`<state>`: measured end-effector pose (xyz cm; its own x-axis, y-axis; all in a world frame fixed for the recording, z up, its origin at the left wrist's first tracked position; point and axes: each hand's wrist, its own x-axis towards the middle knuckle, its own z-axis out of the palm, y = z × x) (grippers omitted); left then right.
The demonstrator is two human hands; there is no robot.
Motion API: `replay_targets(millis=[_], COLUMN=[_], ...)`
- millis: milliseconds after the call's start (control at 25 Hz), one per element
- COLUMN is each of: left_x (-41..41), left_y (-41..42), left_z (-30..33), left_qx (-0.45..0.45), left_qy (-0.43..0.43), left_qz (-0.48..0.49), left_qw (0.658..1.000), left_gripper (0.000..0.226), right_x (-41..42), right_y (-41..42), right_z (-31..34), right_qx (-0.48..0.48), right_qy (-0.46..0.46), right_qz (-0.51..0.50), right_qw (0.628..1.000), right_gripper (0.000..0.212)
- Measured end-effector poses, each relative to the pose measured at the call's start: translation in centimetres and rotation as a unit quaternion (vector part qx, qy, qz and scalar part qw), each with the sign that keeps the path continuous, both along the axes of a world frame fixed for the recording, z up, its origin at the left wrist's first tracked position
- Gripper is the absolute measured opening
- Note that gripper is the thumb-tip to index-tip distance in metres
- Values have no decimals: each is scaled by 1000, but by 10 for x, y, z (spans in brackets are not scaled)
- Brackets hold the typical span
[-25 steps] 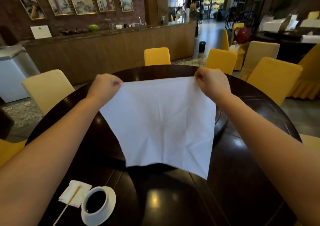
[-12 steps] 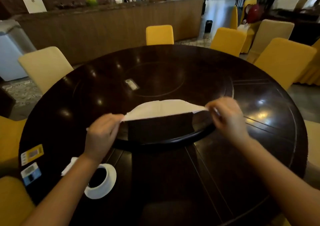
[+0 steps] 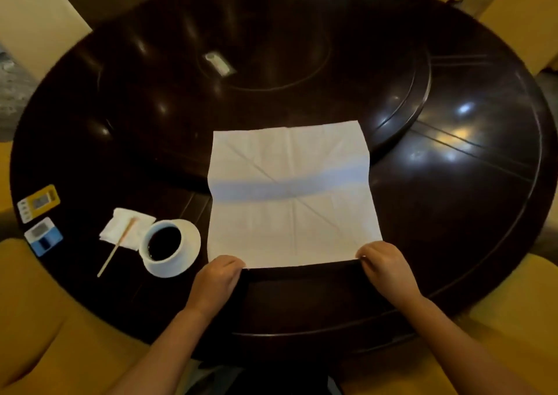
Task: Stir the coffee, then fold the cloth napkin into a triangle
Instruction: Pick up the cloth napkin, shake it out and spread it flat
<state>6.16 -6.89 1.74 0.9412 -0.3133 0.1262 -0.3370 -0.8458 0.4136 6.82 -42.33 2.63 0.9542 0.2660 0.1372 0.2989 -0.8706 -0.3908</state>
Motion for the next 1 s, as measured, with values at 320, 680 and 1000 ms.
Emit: replay_targets(millis=[320,680,1000], left_x=[-41,-106,-112], left_y=[15,29,0], left_z=[-27,-38,-30], left_qx=[15,-4,-6], left_qy=[9,7,33], left_qz=[3,-26,6], left_qw=[1000,1000,999], left_gripper=[8,32,51], right_x=[-54,-112,-130], right_y=[-4,-11,21], right_z=[-36,-39,-37], right_qx=[2,-47,-29], right_qy=[31,44,56], right_qz=[-29,11,-26], right_qw=[999,998,998], right_gripper=[12,15,40])
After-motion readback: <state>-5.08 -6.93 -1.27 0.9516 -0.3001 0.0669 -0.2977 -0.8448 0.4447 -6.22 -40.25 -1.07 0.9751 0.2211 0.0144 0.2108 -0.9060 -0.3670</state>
